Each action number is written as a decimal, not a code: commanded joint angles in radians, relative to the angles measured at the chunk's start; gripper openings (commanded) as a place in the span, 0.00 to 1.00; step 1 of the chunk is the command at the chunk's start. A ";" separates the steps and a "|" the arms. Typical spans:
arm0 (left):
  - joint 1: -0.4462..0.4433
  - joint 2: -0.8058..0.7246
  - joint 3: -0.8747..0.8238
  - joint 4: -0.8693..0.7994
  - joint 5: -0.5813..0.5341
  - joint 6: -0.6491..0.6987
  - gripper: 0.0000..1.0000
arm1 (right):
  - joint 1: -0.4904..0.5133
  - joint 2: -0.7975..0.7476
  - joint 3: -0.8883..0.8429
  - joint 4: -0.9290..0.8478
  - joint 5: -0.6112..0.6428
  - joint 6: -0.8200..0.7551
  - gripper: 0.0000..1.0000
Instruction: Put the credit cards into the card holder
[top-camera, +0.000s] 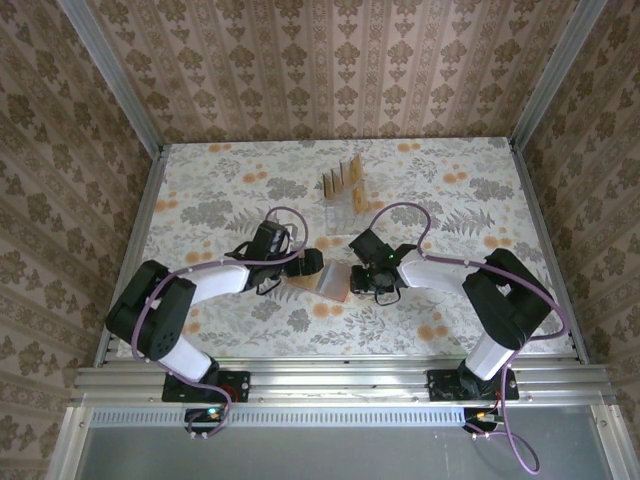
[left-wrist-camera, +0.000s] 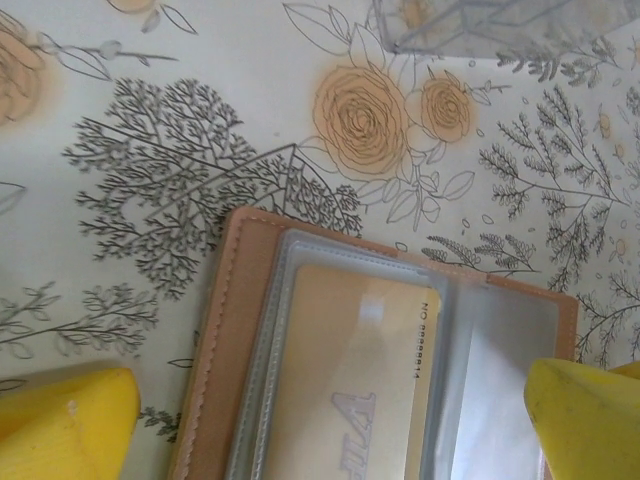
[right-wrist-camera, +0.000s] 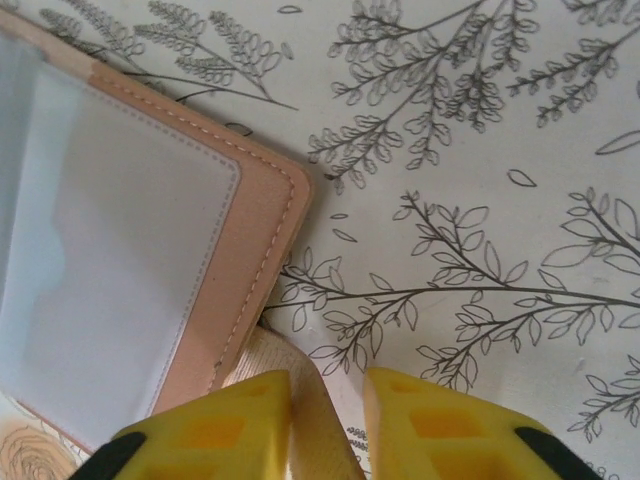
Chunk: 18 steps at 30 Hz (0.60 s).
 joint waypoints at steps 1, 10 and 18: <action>-0.011 0.020 -0.013 0.045 0.033 0.001 1.00 | -0.001 0.026 0.016 0.002 0.006 -0.004 0.23; -0.059 0.026 -0.013 0.091 0.045 -0.036 1.00 | -0.034 0.080 0.045 0.005 -0.008 -0.042 0.08; -0.091 -0.033 -0.021 0.124 0.047 -0.072 1.00 | -0.057 0.110 0.038 0.025 -0.026 -0.056 0.04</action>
